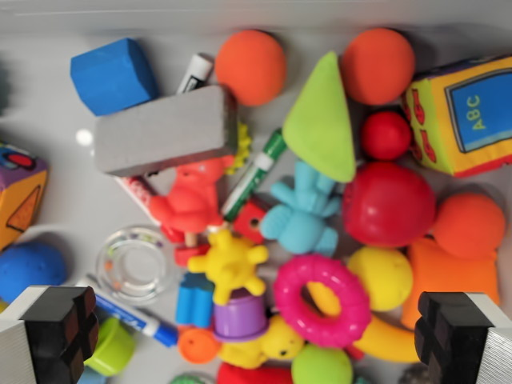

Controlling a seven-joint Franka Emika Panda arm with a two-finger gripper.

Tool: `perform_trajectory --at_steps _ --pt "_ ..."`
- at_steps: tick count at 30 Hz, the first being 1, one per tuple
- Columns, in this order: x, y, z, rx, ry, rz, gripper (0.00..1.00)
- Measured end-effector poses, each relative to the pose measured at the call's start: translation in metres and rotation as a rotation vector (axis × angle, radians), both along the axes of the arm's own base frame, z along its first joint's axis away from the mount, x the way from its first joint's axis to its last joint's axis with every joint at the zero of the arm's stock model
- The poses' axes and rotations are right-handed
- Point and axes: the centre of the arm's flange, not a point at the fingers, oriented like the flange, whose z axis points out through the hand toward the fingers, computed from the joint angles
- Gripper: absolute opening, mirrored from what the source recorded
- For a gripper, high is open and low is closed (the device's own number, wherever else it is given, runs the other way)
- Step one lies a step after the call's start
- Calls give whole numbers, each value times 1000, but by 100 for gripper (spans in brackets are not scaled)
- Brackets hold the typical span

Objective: Pick an object from the bin

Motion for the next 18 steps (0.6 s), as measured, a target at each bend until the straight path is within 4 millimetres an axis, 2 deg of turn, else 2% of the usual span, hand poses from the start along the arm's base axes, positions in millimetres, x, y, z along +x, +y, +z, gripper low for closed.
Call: perform_trajectory --at_steps 18 --pt "10 22 -35 0 4 69 100"
